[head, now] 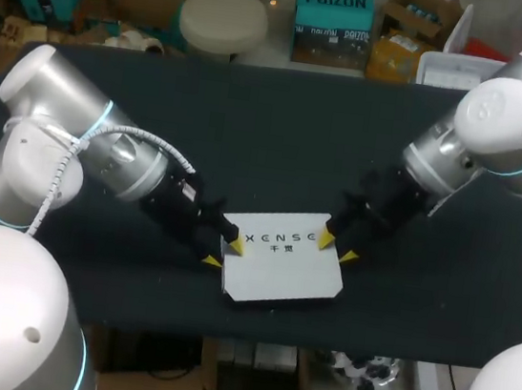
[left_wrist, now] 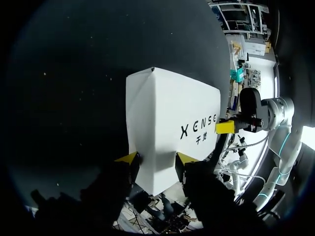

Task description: Assemble the packaging by folding the flat box into shape, placing the metal phone stand inside, and closing the box properly

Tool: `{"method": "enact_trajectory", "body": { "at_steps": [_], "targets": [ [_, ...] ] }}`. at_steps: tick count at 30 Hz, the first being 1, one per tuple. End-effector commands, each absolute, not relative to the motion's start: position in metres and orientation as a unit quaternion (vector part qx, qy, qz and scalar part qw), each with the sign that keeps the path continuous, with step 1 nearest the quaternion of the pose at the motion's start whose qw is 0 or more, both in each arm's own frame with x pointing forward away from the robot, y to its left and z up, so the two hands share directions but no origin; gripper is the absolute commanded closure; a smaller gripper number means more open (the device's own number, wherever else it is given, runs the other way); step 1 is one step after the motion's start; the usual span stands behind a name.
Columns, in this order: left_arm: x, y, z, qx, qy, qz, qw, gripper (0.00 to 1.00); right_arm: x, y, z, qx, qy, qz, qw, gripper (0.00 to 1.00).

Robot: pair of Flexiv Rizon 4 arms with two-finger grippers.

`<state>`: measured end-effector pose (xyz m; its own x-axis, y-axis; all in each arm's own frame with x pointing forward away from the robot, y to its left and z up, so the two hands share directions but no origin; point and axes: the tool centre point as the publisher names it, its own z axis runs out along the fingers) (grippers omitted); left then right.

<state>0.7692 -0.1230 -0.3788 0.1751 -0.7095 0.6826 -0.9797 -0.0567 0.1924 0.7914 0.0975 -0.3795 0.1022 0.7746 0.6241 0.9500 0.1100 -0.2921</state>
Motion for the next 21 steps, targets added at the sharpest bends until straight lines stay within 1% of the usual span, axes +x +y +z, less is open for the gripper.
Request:
{"method": "enact_trajectory", "body": {
  "at_steps": [1,9,13,21],
  "targets": [
    [0.776,-0.138,-0.373,0.694,-0.608,0.202,0.328,0.52,0.794,0.111,-0.374,-0.653,-0.656,-0.117,0.36,0.54],
    [0.78,-0.138,-0.363,0.696,-0.602,0.194,0.34,0.51,0.795,0.11,-0.37,-0.655,-0.648,-0.109,0.373,0.54],
    [0.782,-0.137,-0.358,0.698,-0.596,0.19,0.348,0.52,0.797,0.111,-0.368,-0.655,-0.644,-0.104,0.383,0.54],
    [0.786,-0.132,-0.351,0.704,-0.581,0.184,0.365,0.52,0.801,0.114,-0.363,-0.651,-0.638,-0.096,0.4,0.55]
  ]
}}
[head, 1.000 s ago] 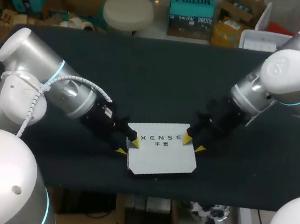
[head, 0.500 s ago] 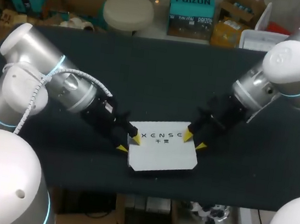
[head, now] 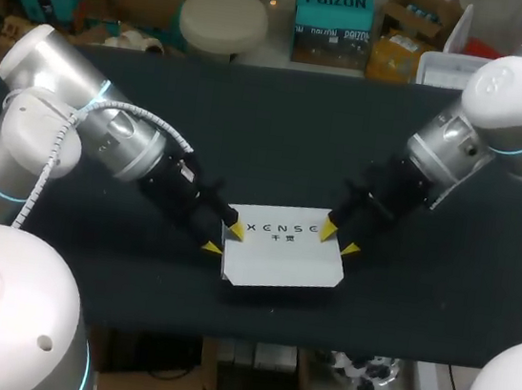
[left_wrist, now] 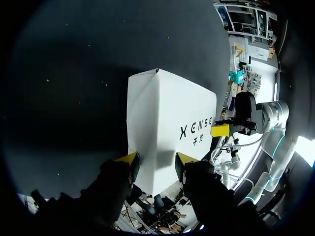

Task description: Assemble the packaging by folding the flat box into shape, placing the metal phone stand inside, and closing the box properly

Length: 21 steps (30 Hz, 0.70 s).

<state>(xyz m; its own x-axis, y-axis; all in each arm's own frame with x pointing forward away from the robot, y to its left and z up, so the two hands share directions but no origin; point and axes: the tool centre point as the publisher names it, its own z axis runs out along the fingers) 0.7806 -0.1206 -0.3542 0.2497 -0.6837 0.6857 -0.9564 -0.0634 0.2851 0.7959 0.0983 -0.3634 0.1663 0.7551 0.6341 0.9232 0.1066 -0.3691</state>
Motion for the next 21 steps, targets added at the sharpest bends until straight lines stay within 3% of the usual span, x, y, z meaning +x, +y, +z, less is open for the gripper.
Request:
{"method": "enact_trajectory", "body": {
  "at_steps": [1,21],
  "targets": [
    [0.7866,-0.1318,-0.3505,0.704,-0.581,0.184,0.365,0.52,0.8007,0.1146,-0.3627,-0.651,-0.638,-0.096,0.401,0.54],
    [0.7953,-0.1274,-0.3414,0.704,-0.549,0.162,0.42,0.5,0.8042,0.1178,-0.3532,-0.646,-0.624,-0.077,0.433,0.53]
  ]
}}
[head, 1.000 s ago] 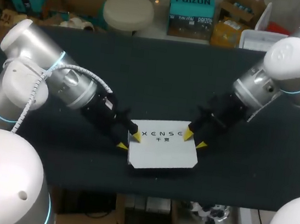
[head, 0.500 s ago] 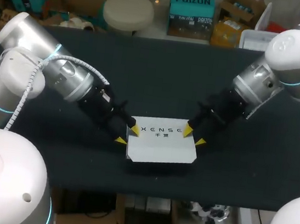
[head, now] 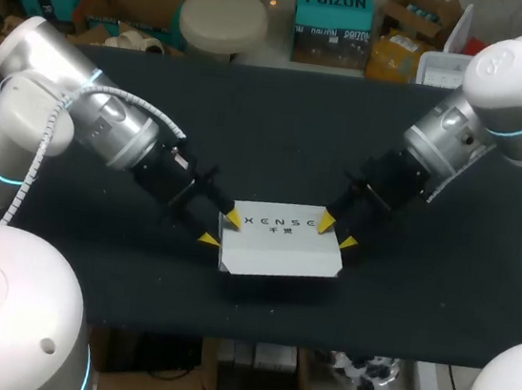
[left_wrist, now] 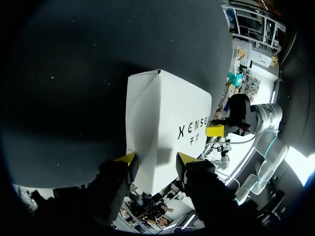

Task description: Assemble the packaging by folding the flat box into shape, placing the metal phone stand inside, and closing the box properly

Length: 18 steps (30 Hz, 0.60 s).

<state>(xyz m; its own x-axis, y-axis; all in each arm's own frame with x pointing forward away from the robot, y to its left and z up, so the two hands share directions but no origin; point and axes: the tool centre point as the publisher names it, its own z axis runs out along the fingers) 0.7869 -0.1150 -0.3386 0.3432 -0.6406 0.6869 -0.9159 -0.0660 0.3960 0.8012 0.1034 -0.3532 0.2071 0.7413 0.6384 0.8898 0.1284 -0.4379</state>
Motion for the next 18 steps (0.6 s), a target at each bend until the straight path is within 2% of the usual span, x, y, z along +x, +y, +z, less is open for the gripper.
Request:
{"method": "enact_trajectory", "body": {
  "at_steps": [1,18],
  "targets": [
    [0.7957,-0.1271,-0.3416,0.707,-0.547,0.162,0.419,0.49,0.8043,0.1177,-0.3532,-0.646,-0.623,-0.076,0.434,0.54],
    [0.7955,-0.1206,-0.3419,0.709,-0.542,0.168,0.419,0.5,0.8056,0.1198,-0.3536,-0.641,-0.628,-0.076,0.435,0.53]
  ]
}}
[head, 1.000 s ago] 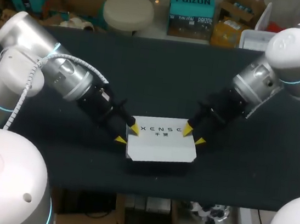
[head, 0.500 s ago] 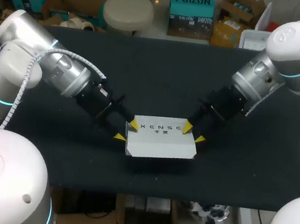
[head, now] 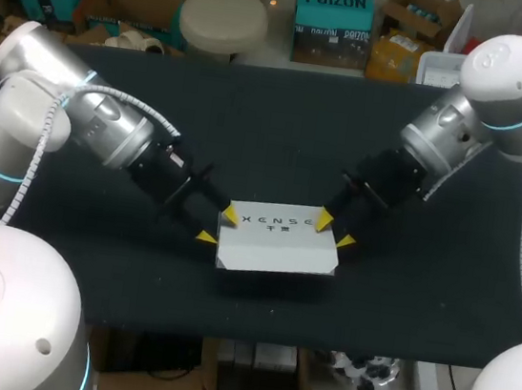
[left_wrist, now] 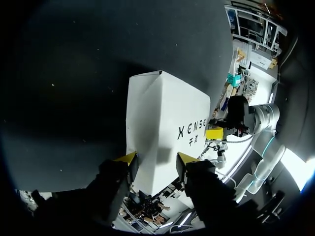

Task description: Assemble the packaging by folding the flat box into shape, placing the metal phone stand inside, and closing the box properly

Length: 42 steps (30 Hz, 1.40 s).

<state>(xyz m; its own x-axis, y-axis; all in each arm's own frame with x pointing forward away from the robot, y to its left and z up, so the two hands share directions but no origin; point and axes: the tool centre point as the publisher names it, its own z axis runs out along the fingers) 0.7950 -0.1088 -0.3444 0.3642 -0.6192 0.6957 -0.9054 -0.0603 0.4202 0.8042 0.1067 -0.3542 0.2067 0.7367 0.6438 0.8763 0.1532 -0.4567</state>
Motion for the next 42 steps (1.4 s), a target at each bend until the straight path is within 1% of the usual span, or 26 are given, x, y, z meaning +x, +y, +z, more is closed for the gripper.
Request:
{"method": "enact_trajectory", "body": {
  "at_steps": [1,5,9,14,19,36,42],
  "targets": [
    [0.795,-0.121,-0.342,0.708,-0.545,0.169,0.417,0.49,0.805,0.12,-0.354,-0.64,-0.63,-0.077,0.434,0.53],
    [0.794,-0.121,-0.342,0.709,-0.552,0.171,0.405,0.49,0.804,0.121,-0.354,-0.638,-0.634,-0.079,0.43,0.52],
    [0.793,-0.121,-0.344,0.707,-0.56,0.171,0.397,0.45,0.803,0.12,-0.355,-0.637,-0.638,-0.08,0.425,0.52],
    [0.789,-0.124,-0.35,0.711,-0.572,0.17,0.373,0.47,0.803,0.12,-0.358,-0.629,-0.653,-0.077,0.416,0.53],
    [0.787,-0.122,-0.358,0.709,-0.582,0.175,0.358,0.46,0.803,0.122,-0.367,-0.625,-0.661,-0.074,0.408,0.52],
    [0.783,-0.121,-0.376,0.716,-0.625,0.168,0.262,0.47,0.804,0.124,-0.384,-0.626,-0.686,-0.072,0.363,0.5],
    [0.782,-0.115,-0.381,0.715,-0.631,0.177,0.244,0.43,0.805,0.12,-0.389,-0.629,-0.686,-0.071,0.36,0.48]
  ]
}}
